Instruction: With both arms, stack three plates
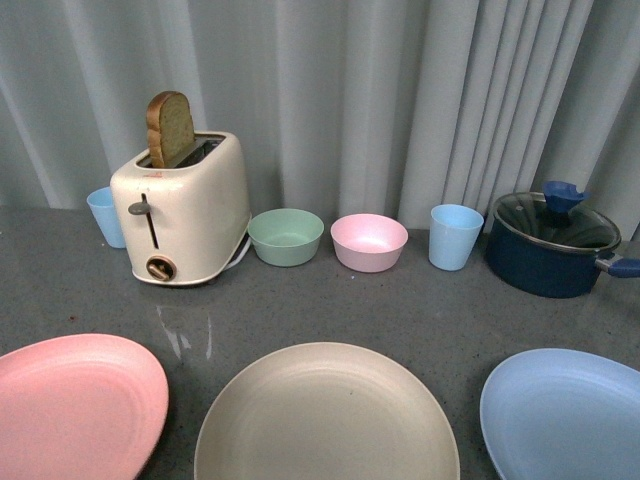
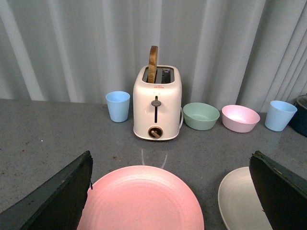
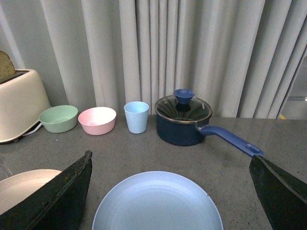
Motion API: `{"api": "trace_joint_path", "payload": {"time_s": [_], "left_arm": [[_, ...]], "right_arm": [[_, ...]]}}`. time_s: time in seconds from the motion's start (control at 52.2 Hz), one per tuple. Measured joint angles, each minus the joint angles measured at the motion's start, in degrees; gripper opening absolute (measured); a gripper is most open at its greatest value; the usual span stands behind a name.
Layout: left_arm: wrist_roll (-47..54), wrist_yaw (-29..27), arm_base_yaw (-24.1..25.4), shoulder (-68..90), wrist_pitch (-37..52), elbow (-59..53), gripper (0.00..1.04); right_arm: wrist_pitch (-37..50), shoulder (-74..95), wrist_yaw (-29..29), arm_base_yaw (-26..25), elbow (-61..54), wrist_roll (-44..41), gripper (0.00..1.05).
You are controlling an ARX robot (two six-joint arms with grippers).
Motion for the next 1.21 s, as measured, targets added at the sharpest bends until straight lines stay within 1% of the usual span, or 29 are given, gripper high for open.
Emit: {"api": "trace_joint_path", "payload": {"time_s": [0.843,0.881,0.919,0.958,0.977,0.996,1.015,1.034,1.073,1.092,1.13,1.149,1.168,1.207], "left_arm": [[-0.6,0.2,0.0,0.3,-0.3,0.1,0.98],[-5.7,4.0,2.1,4.6,-7.6,2.7,0.98],[-9.5,7.7,5.1,10.0,-8.6,4.4,0.98],[-11.5,11.4,8.8,15.8,-7.0,6.0,0.98],[-11.6,12.3,9.8,17.2,-6.3,6.4,0.98],[-11.5,14.9,12.8,21.4,-4.0,7.8,0.98],[-10.9,17.1,15.6,25.8,-2.1,9.7,0.98],[-10.1,19.1,17.4,28.6,-0.7,11.1,0.98],[-6.2,22.9,22.0,37.1,1.0,15.5,0.98],[-3.8,23.2,23.7,41.0,2.4,17.2,0.98],[0.4,23.3,25.5,46.4,4.1,19.3,0.98],[1.8,23.7,26.2,49.0,4.3,20.3,0.98],[5.2,23.8,27.2,53.0,4.3,21.9,0.98],[8.1,22.8,28.3,58.3,4.2,23.8,0.98]], "right_arm": [[0.0,0.0,0.0,0.0,0.0,0.0,0.97],[0.0,0.0,0.0,0.0,0.0,0.0,0.97],[0.0,0.0,0.0,0.0,0.0,0.0,0.97],[0.0,0.0,-0.1,0.0,0.0,0.0,0.97],[0.0,0.0,0.0,0.0,0.0,0.0,0.97],[0.0,0.0,0.0,0.0,0.0,0.0,0.97],[0.0,0.0,0.0,0.0,0.0,0.0,0.97],[0.0,0.0,0.0,0.0,0.0,0.0,0.97],[0.0,0.0,0.0,0.0,0.0,0.0,0.97],[0.0,0.0,0.0,0.0,0.0,0.0,0.97],[0.0,0.0,0.0,0.0,0.0,0.0,0.97],[0.0,0.0,0.0,0.0,0.0,0.0,0.97],[0.0,0.0,0.0,0.0,0.0,0.0,0.97],[0.0,0.0,0.0,0.0,0.0,0.0,0.97]]}}
